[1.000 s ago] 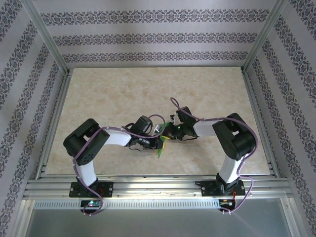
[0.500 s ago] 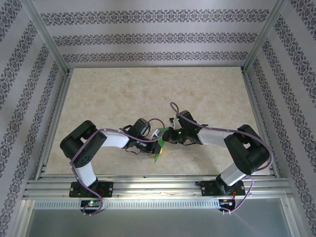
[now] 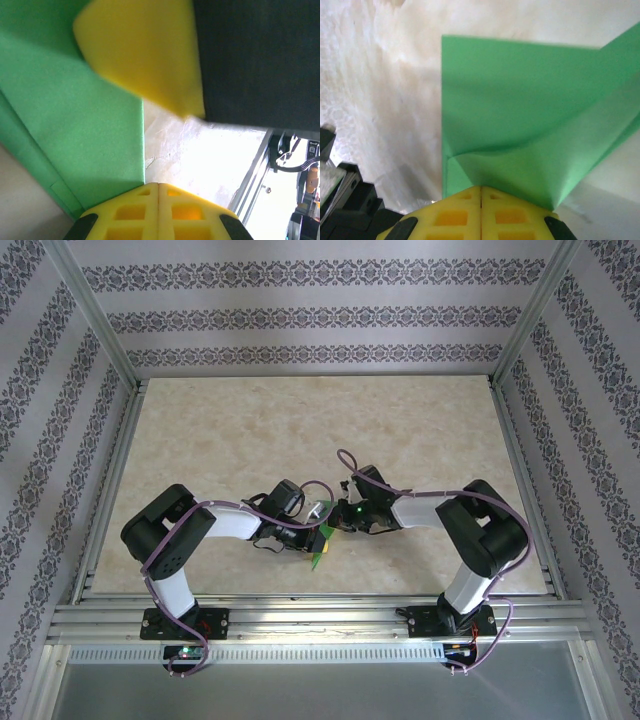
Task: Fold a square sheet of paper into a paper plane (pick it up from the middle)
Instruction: Fold the wing for the fifth time at the center of the table.
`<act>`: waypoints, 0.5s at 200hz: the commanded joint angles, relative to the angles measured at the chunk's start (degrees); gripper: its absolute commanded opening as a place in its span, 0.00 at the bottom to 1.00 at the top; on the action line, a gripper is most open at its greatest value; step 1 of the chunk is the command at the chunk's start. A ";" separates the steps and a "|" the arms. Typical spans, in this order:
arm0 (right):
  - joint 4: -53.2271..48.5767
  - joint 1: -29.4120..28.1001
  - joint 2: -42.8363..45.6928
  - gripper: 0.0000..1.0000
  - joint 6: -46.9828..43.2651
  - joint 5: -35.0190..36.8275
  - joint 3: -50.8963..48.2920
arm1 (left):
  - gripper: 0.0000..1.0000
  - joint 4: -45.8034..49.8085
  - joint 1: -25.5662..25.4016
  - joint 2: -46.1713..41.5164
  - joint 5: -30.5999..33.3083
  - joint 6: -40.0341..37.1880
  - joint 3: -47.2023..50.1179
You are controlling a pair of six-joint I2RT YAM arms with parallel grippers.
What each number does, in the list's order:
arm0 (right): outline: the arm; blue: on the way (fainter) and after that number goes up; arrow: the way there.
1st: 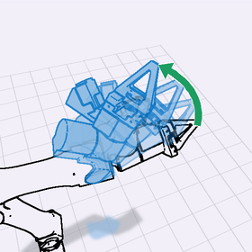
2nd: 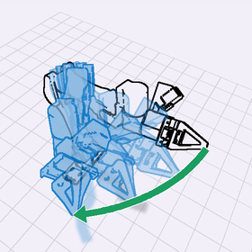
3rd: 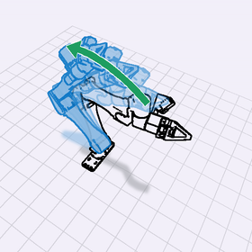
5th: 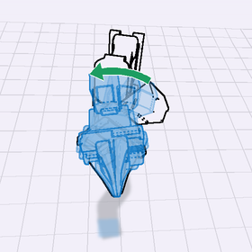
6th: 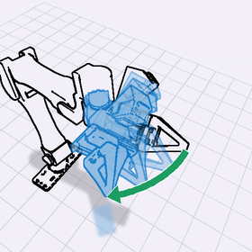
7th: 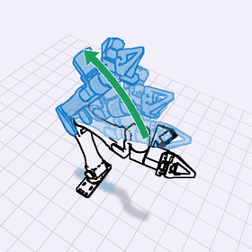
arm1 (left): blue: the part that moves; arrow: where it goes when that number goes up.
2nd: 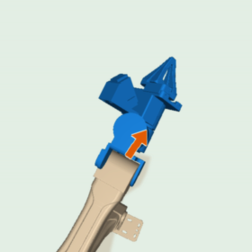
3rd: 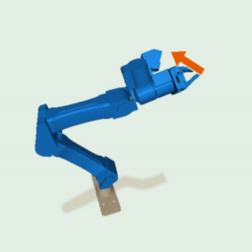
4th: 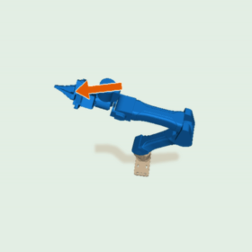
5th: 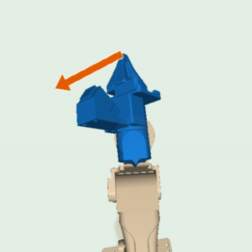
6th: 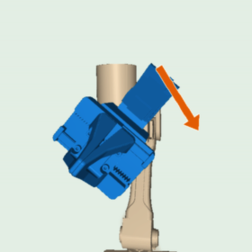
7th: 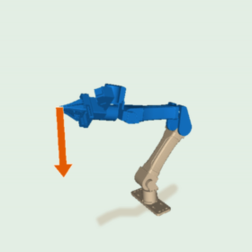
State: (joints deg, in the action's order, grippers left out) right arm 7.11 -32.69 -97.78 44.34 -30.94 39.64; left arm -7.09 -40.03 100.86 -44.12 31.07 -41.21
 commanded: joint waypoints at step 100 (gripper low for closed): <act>-1.72 9.04 -3.43 0.06 -0.33 6.10 3.77 | 0.00 10.38 -0.14 1.17 2.37 -3.98 2.78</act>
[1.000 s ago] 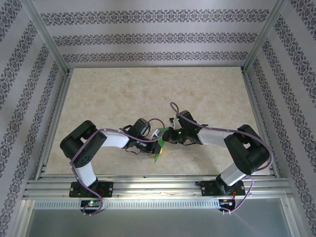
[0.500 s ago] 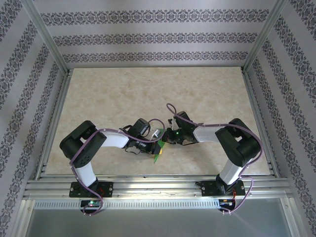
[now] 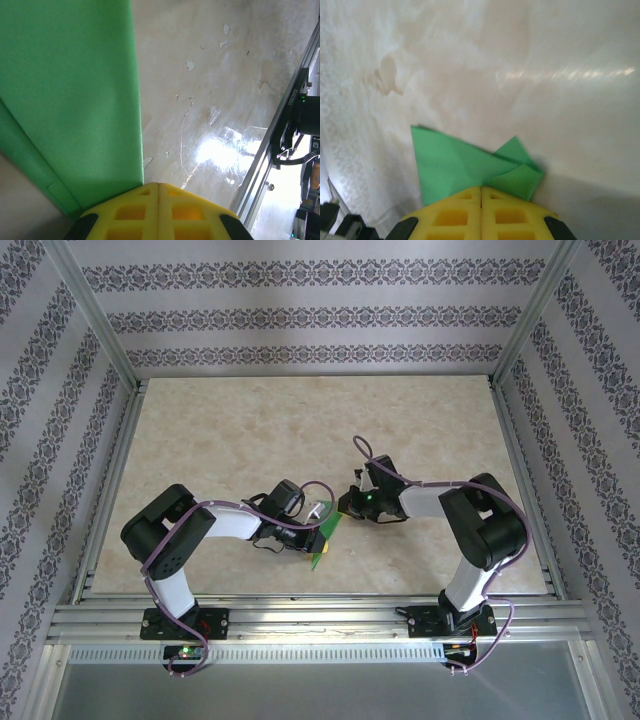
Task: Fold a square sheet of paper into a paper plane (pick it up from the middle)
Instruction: Fold the wing for the fifth time at the center of the table.
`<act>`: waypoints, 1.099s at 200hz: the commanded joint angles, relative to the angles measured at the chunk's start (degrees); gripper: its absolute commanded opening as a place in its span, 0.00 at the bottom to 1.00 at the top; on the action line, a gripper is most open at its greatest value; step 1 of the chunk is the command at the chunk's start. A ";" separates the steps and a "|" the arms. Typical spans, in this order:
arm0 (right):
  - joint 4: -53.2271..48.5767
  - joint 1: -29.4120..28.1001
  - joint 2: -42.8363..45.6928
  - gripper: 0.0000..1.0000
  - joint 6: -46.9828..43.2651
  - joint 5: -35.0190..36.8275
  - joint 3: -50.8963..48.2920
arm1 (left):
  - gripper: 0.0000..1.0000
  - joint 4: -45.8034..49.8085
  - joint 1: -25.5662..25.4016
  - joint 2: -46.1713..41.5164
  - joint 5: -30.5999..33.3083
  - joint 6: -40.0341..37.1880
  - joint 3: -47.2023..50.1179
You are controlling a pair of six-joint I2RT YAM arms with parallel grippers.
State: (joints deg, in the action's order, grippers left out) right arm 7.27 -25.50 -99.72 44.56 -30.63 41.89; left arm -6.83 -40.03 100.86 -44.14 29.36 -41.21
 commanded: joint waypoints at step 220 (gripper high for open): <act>3.57 -5.44 7.71 0.06 1.01 -0.26 -4.14 | 0.00 11.89 -0.14 -0.18 3.70 -3.63 1.40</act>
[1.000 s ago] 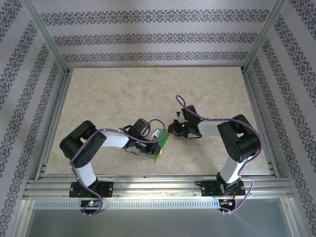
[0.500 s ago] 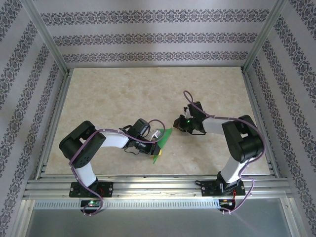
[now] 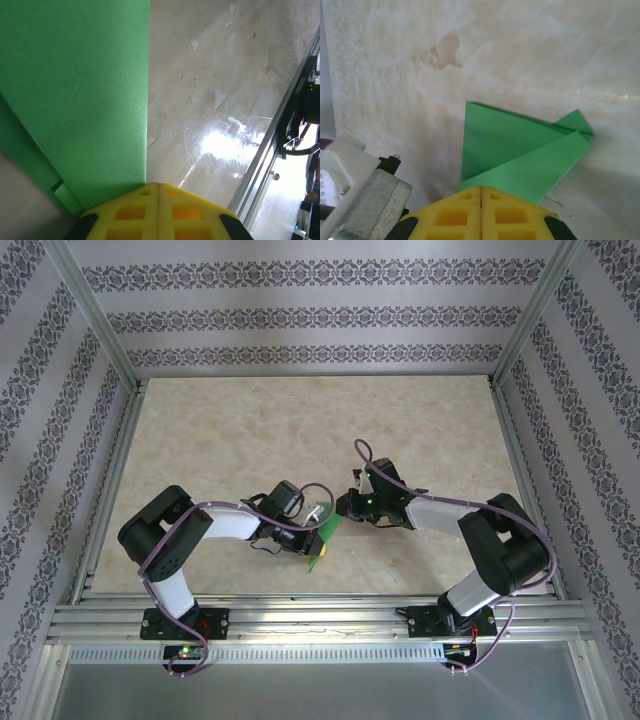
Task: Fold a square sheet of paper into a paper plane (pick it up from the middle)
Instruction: Fold the wing for the fifth time at the center of the table.
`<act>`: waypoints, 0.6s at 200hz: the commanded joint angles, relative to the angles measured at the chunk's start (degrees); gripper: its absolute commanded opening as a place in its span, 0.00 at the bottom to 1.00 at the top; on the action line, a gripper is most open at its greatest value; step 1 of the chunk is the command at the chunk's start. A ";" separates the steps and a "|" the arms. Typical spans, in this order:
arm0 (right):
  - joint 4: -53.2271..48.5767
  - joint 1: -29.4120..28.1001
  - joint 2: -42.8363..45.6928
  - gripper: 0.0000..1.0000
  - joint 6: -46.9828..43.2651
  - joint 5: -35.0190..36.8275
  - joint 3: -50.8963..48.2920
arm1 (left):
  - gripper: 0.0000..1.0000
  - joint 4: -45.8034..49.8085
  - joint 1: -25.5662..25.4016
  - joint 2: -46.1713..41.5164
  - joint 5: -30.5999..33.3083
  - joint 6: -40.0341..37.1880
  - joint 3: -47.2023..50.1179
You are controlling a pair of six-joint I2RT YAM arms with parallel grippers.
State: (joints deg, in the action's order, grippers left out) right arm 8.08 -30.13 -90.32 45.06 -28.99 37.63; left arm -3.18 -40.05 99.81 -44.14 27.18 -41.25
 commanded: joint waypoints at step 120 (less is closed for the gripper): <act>0.78 0.62 -7.88 0.02 2.83 4.65 -2.08 | 0.07 4.41 -0.11 -10.76 4.40 8.69 -0.95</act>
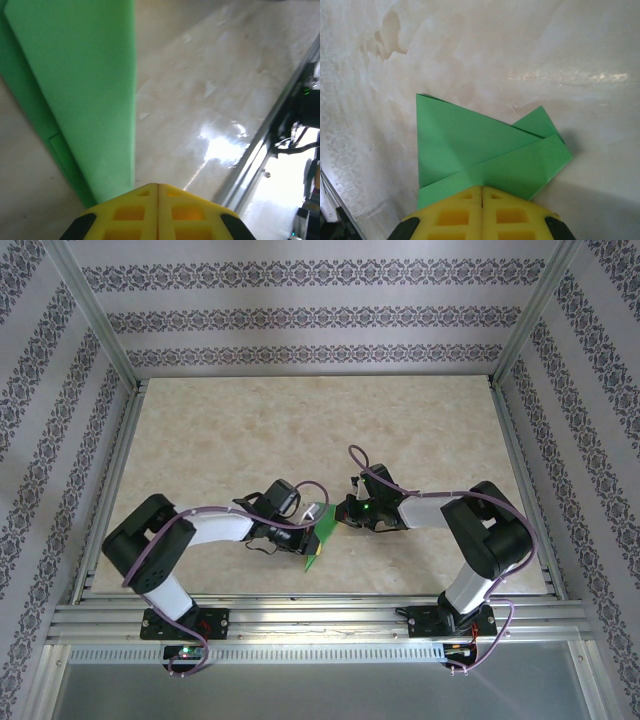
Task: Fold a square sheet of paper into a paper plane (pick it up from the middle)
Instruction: Fold the wing for the fifth time at the center of the table.
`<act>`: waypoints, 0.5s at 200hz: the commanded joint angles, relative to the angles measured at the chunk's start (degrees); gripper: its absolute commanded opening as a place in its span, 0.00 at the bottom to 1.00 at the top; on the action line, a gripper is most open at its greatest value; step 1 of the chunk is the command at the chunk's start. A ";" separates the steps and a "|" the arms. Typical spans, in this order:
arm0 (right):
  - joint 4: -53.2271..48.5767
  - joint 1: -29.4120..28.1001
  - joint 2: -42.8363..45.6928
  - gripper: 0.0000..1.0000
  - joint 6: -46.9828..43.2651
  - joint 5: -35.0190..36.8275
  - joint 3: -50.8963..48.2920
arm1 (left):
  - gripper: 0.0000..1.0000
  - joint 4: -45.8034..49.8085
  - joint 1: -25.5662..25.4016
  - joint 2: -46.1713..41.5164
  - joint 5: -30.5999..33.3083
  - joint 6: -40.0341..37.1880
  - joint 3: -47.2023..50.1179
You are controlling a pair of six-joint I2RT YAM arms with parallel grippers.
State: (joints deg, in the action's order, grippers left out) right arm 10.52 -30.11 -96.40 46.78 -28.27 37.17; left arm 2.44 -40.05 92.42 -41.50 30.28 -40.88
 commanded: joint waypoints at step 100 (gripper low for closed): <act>-1.03 0.23 -2.04 0.02 3.71 4.35 -2.10 | 0.05 -5.43 -0.55 10.98 4.55 9.03 -12.08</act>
State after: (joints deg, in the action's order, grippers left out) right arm 12.01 -30.13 -96.62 49.78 -27.79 36.84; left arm -2.46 -40.07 101.38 -38.54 38.98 -50.81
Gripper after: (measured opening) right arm 0.044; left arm 0.053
